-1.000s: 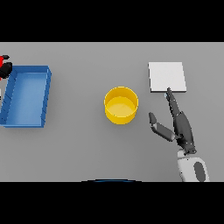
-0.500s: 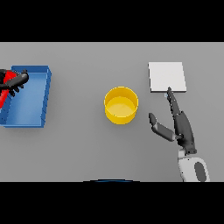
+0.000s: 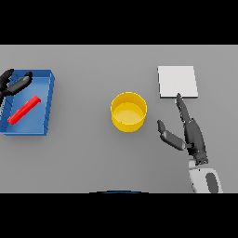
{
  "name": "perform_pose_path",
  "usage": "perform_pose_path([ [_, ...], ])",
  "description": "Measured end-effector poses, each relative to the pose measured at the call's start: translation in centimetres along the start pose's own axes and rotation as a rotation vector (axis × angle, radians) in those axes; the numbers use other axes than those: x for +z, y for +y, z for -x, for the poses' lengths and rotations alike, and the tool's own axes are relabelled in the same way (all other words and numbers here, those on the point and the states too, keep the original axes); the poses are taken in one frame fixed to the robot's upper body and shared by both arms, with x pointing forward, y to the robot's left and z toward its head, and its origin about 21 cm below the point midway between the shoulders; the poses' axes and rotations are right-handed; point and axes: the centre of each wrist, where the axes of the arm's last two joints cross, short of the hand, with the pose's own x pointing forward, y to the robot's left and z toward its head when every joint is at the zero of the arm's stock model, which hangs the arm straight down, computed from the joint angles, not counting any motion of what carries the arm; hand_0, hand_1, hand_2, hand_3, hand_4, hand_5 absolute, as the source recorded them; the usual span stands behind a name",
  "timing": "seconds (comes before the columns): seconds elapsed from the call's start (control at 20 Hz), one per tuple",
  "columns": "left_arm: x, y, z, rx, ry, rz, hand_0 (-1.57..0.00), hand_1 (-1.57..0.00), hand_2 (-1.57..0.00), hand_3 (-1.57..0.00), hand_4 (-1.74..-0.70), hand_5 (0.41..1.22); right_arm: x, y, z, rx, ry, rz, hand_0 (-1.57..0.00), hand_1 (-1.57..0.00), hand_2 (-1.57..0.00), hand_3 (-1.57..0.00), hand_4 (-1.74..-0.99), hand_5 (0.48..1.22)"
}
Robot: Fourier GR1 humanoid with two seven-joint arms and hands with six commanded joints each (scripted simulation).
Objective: Pick up the red beaker and tilt it to pour out 1 green nut into yellow bowl. Pick up the yellow bowl and place it on the metallic measuring scale.
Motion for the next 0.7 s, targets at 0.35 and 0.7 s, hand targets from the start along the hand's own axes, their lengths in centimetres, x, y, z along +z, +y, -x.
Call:
perform_pose_path([
  [0.35,0.0,-0.2,-0.3,0.046,-0.075,-0.066,-0.02,-0.02,-0.02,-0.01,-0.71,0.689,-0.9,-0.4,-0.8,0.145,-0.031,-0.127,0.00,0.00,0.00,0.00,-1.153,0.728],
  [0.7,0.3,0.0,-0.4,0.071,-0.115,-0.051,0.00,0.00,0.00,0.00,-0.72,0.667,-5.8,-0.1,-4.1,0.680,-0.166,-0.539,0.00,0.00,0.00,0.00,-1.233,0.703],
])
